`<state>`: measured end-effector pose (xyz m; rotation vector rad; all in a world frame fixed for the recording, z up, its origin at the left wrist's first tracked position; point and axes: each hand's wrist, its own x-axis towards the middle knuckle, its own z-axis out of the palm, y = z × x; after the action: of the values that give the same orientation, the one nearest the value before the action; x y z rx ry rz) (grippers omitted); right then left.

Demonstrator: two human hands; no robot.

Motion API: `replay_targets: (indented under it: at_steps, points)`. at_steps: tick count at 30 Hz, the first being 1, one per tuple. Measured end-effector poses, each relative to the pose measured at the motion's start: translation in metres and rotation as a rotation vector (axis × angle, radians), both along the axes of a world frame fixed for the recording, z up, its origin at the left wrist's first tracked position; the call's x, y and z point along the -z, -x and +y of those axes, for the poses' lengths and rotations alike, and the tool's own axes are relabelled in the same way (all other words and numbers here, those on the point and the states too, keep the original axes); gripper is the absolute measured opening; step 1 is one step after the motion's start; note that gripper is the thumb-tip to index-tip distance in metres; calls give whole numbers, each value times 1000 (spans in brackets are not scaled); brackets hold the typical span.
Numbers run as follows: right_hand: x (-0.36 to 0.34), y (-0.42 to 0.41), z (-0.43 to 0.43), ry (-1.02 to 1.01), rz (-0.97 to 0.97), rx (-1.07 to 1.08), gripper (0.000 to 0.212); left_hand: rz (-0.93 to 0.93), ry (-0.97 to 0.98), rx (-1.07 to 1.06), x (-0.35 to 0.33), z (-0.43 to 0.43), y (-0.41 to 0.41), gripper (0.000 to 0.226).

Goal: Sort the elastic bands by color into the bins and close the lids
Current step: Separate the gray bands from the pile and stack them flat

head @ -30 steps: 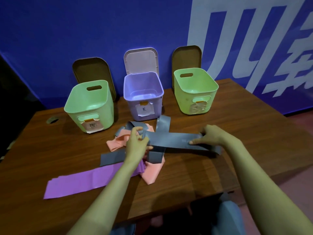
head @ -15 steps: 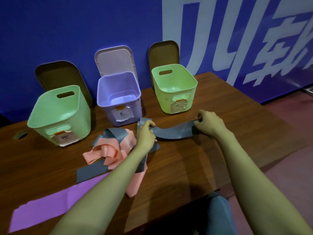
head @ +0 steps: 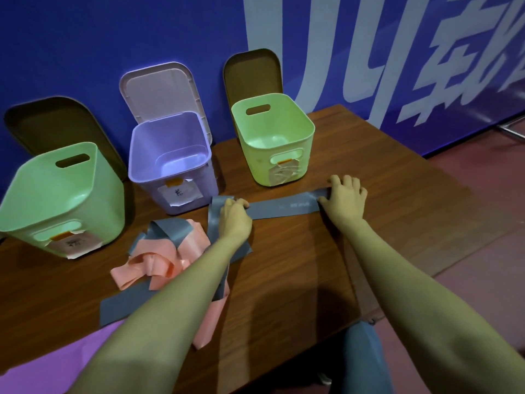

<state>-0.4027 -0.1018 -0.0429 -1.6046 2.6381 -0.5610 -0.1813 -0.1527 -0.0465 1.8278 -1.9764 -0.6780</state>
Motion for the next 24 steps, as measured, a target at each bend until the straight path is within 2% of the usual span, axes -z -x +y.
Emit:
replay_targets:
  at_steps: [4,7,11,13,17,20,24]
  points:
    - [12,-3,3,67,41,40,40,-73,55,8,3,5,-1,33]
    - [14,-8,4,-40,51,36,33,-129,60,45,-1,9,-4,35]
    - [8,-35,12,-105,-49,-1,46,-97,12,97,-17,20,-11,35]
    - [0,-63,27,26,-44,-65,45,-62,47,100,-24,35,-19,32]
    - [-8,-126,65,211,-75,-339,20,-17,124,63,-26,68,-46,22]
    - [-1,-157,74,208,-142,-472,11,-30,150,12,-21,82,-73,20]
    - [4,-174,50,132,-243,-507,21,-84,150,-63,-13,87,-95,25]
